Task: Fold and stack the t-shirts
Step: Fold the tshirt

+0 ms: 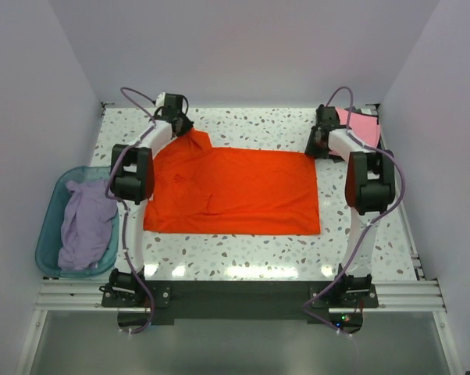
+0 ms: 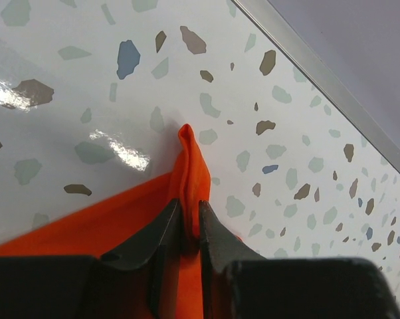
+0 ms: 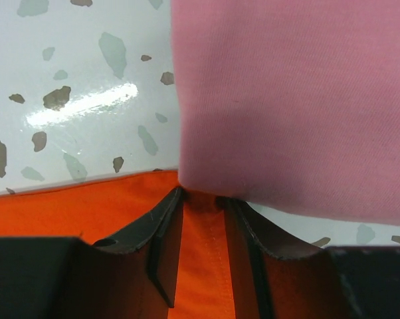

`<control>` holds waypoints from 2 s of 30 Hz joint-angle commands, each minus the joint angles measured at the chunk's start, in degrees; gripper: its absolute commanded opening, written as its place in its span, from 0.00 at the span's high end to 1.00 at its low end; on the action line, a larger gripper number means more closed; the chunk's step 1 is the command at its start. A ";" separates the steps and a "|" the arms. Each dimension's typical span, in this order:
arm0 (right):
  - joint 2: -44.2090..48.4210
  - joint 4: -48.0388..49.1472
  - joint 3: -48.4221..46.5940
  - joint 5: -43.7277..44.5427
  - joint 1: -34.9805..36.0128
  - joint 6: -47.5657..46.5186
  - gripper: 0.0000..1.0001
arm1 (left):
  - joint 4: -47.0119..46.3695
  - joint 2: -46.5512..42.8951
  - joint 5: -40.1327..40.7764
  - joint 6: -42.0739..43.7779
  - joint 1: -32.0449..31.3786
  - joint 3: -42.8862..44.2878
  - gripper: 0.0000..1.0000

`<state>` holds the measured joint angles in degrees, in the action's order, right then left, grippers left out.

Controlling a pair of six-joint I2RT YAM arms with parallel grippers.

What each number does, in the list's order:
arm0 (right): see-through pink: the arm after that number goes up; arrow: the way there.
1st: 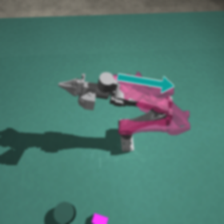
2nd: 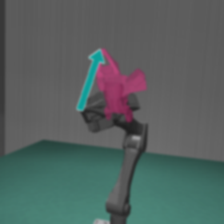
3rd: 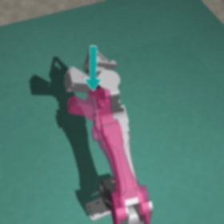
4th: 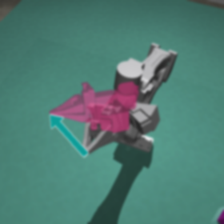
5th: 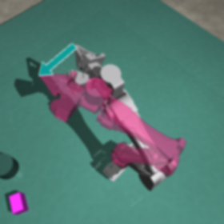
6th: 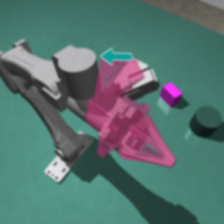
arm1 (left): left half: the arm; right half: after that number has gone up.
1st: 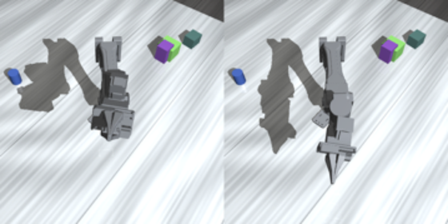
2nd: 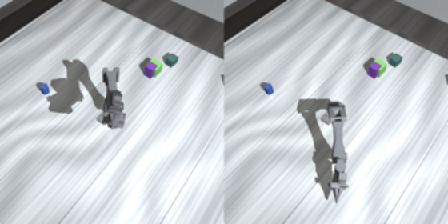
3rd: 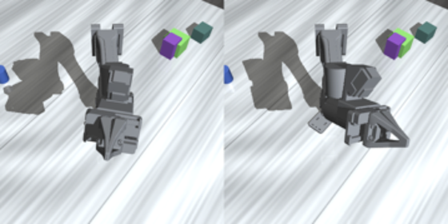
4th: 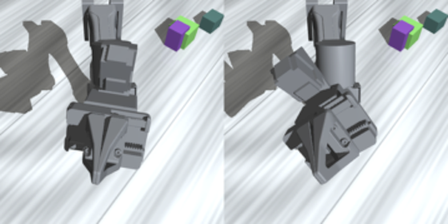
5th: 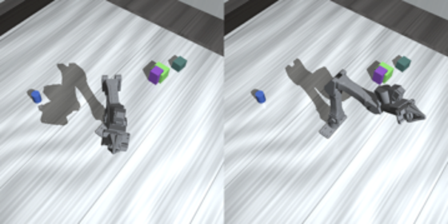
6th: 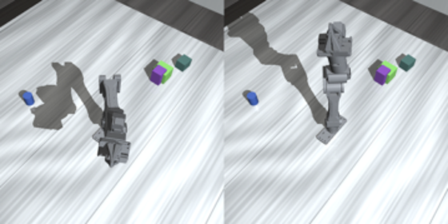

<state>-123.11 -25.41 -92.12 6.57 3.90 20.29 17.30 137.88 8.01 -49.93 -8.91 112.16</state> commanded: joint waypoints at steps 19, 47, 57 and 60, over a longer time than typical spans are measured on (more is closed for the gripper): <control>6.46 7.56 3.69 0.29 0.05 3.61 1.00 | -5.08 -8.15 -1.33 4.93 0.82 -2.82 0.92; 26.34 9.76 23.64 0.11 0.14 6.42 1.00 | -3.32 -37.94 11.85 -1.04 -4.80 -38.93 1.00; 30.38 7.04 28.30 2.04 0.14 7.92 1.00 | -3.76 -49.37 14.66 -4.56 -5.95 -51.24 1.00; 31.26 7.21 29.97 1.87 0.05 8.36 1.00 | -3.68 -52.10 14.84 -4.82 -5.95 -53.79 1.00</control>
<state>-94.83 -18.48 -63.22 6.39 4.01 27.44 14.66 89.76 20.25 -53.17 -14.52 60.25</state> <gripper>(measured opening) 0.022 0.078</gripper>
